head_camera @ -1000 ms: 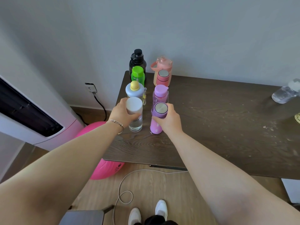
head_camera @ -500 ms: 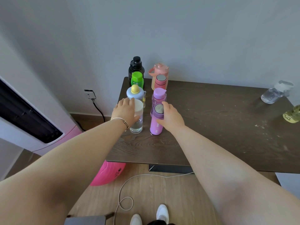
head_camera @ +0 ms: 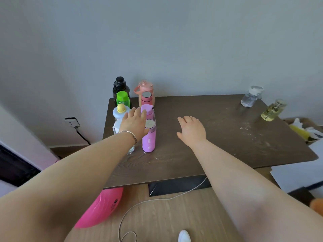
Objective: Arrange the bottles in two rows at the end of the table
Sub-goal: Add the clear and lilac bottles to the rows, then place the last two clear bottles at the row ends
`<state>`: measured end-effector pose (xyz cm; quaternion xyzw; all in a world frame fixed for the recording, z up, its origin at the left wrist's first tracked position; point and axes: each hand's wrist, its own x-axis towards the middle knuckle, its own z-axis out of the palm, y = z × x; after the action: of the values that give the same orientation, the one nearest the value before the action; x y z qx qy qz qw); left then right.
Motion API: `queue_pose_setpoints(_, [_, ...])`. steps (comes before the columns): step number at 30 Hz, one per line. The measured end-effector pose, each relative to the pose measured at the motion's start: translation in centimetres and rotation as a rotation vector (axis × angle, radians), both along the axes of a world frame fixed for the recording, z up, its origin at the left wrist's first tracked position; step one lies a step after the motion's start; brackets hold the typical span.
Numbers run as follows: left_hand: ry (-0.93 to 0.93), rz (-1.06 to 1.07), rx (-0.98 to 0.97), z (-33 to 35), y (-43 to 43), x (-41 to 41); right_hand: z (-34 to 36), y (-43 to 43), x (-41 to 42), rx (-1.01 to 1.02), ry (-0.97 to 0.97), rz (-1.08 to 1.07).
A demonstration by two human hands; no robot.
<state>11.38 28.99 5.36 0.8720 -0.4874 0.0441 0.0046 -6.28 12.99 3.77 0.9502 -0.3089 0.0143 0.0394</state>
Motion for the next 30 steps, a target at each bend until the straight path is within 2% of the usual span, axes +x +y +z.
queue_pose_setpoints(10, [-0.055, -0.144, 0.034, 2.3, -11.7, -7.5, 1.1, -8.7, -9.7, 0.028, -0.054, -0.171])
queue_pose_setpoints(25, [-0.003, -0.1, 0.117, -0.6, -35.9, -24.7, 0.3, -32.4, -29.2, 0.052, -0.077, -0.216])
queue_pose_setpoints(30, [-0.012, -0.151, 0.109, -0.6, -43.1, -28.5, 0.3, -38.8, -33.9, 0.048, -0.102, -0.29])
